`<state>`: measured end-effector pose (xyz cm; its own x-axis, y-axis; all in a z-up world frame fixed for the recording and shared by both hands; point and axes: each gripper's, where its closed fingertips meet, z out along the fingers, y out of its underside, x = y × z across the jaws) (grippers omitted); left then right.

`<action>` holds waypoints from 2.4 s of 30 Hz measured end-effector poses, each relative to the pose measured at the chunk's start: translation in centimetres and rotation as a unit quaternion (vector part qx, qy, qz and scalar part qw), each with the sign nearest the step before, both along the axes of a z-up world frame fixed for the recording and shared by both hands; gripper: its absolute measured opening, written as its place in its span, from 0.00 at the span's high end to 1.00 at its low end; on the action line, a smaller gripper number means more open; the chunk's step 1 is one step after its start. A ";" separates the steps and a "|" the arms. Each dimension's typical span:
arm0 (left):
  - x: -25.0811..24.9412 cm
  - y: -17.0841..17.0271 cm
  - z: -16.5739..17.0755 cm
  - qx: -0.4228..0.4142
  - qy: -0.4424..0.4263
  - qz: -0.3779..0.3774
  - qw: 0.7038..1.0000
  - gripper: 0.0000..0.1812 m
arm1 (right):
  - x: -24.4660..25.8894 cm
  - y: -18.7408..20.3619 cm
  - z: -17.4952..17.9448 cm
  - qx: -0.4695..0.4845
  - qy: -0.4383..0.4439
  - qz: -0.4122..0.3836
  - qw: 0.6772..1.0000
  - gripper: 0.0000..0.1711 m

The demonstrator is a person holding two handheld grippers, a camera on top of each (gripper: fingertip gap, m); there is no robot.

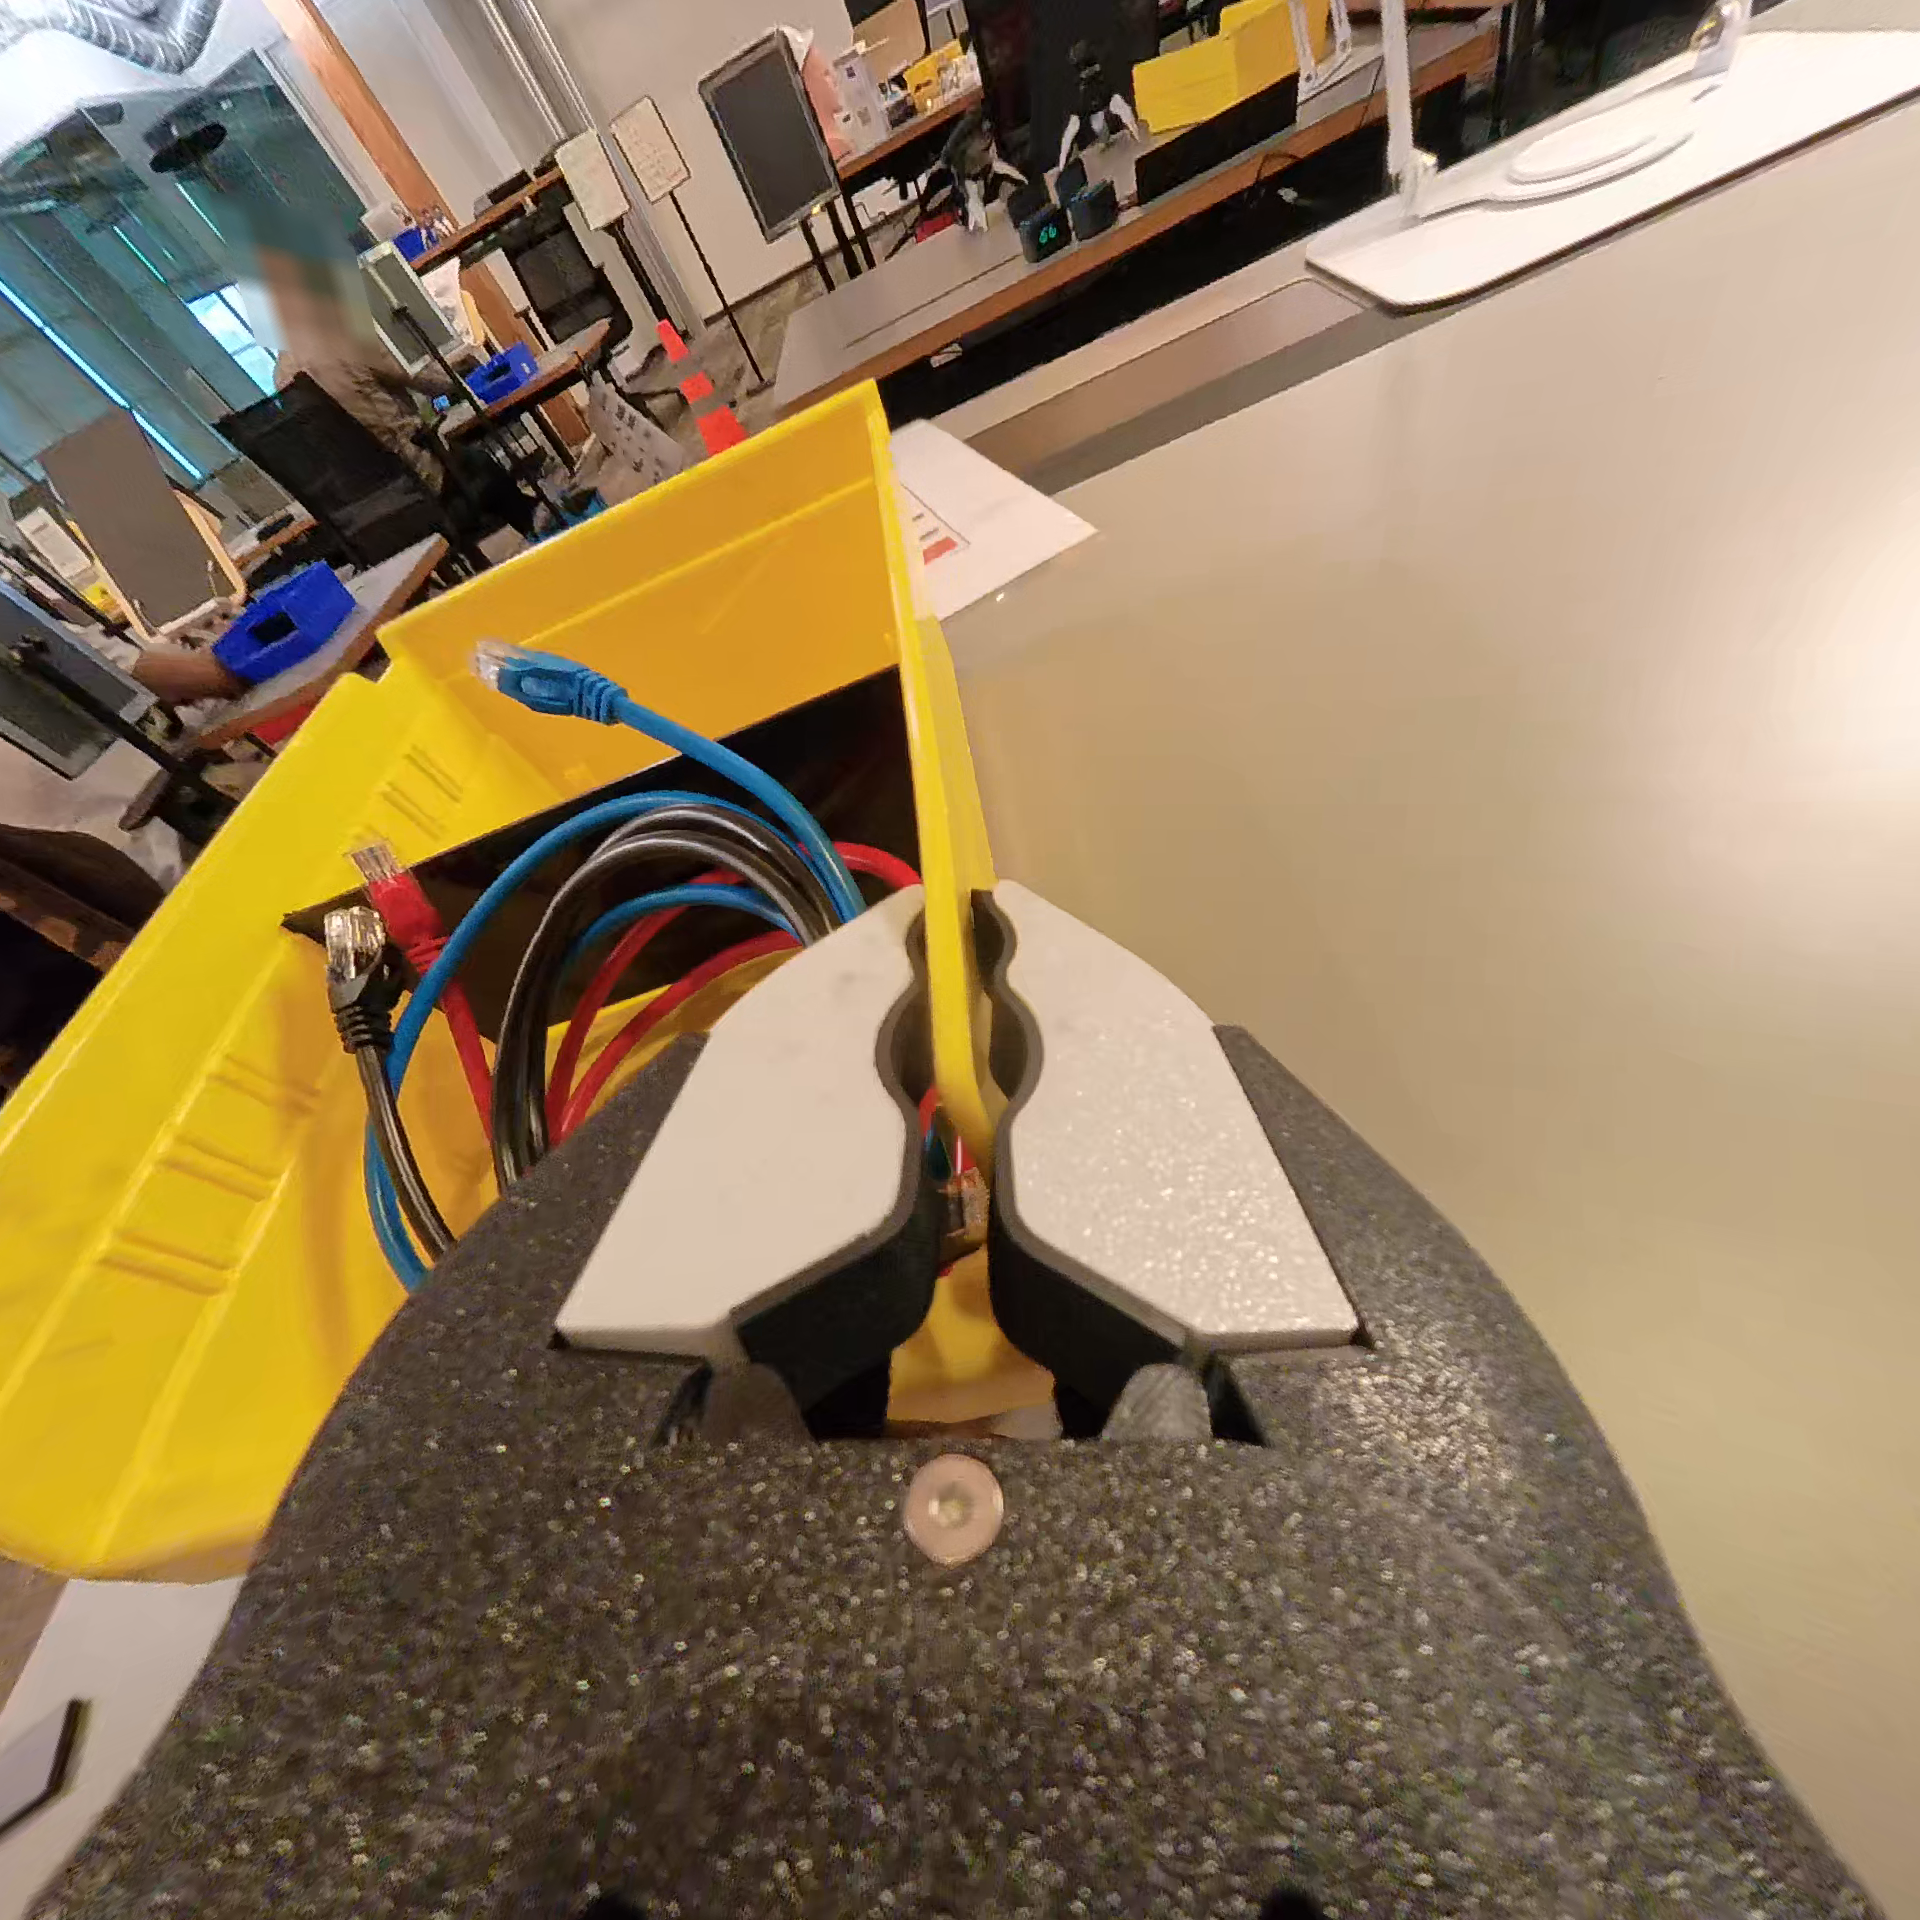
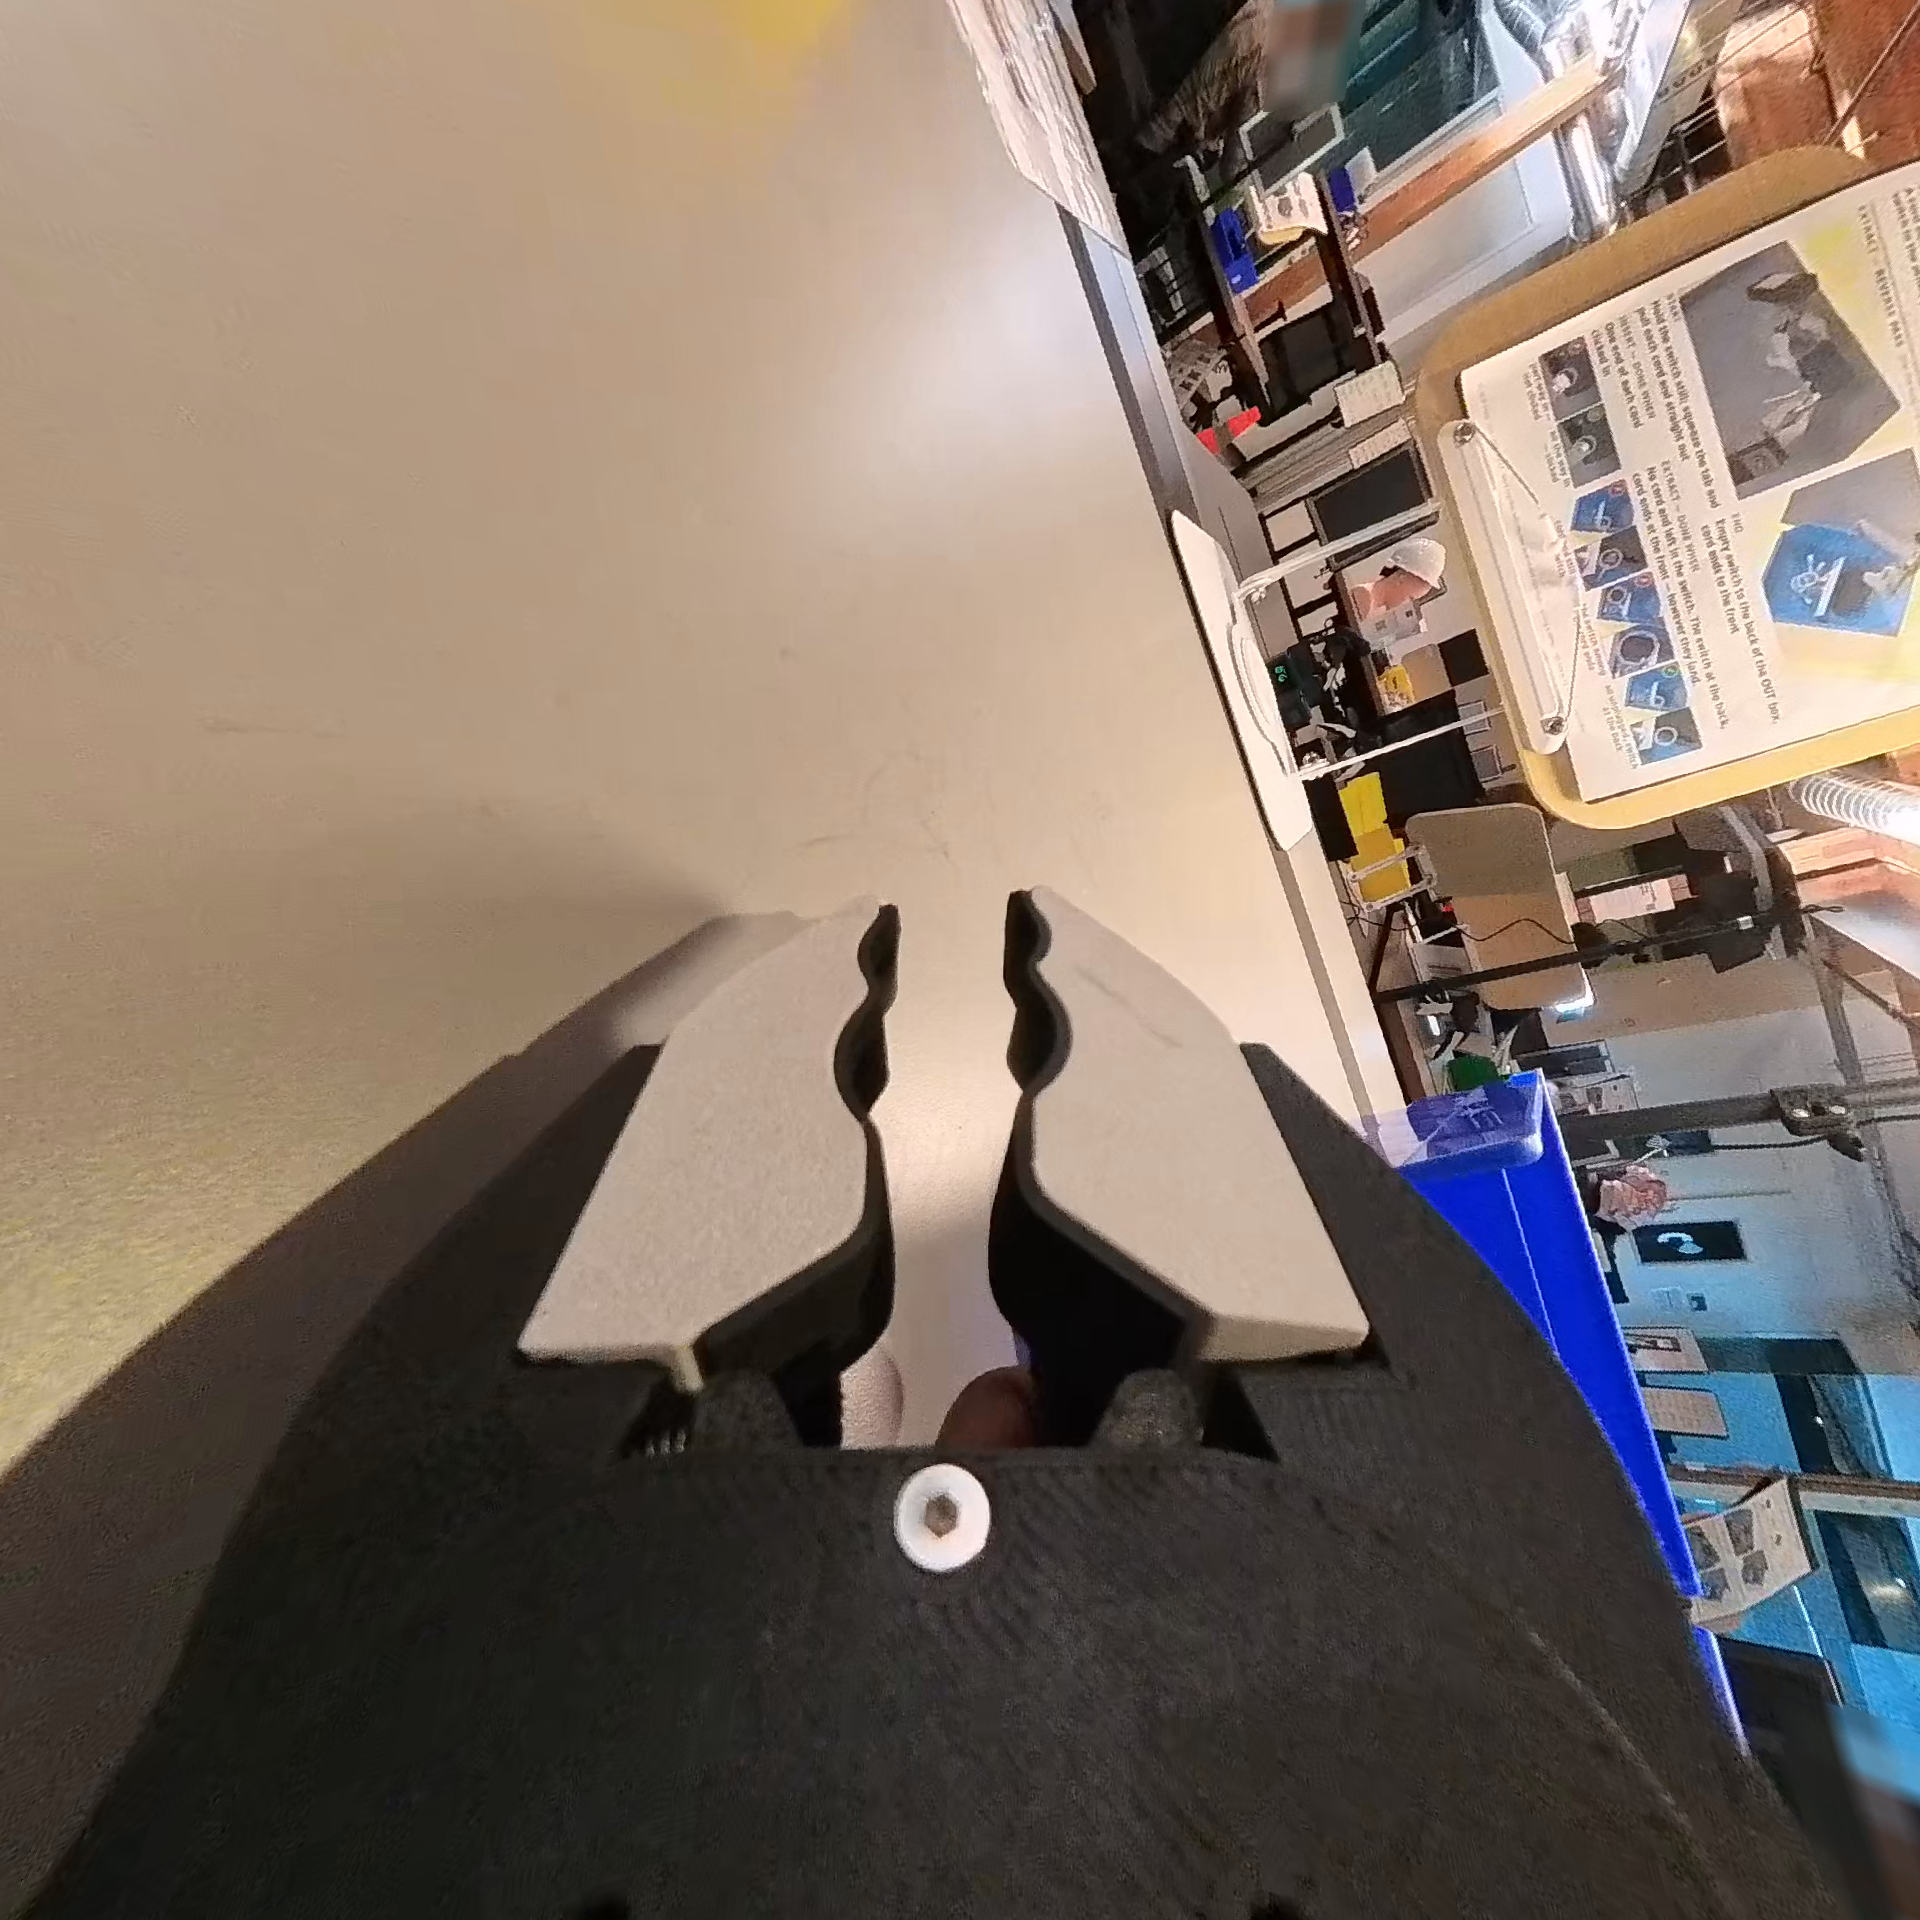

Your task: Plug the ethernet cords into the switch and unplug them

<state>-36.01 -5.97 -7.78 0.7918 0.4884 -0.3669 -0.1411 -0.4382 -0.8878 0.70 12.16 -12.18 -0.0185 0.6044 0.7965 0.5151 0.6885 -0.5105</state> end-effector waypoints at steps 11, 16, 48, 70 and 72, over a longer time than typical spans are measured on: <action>0.6 -1.4 2.3 0.056 0.122 0.051 0.990 0.76 | 0.1 0.3 0.7 0.000 0.021 -0.010 1.000 0.85; 0.4 -1.7 2.5 0.072 0.110 0.059 0.990 0.75 | 0.9 0.9 5.2 -0.066 0.167 -0.030 0.983 0.79; 0.6 -1.3 1.2 0.037 0.082 0.037 0.995 0.75 | 13.3 16.5 6.3 -0.256 0.296 -0.296 0.871 0.91; 0.5 -1.2 1.1 0.039 0.074 0.035 0.996 0.79 | 19.7 21.3 6.1 -0.237 0.312 -0.366 0.844 0.97; 0.4 -1.2 1.1 0.039 0.071 0.034 0.996 0.79 | 19.8 21.3 6.1 -0.236 0.312 -0.368 0.844 0.97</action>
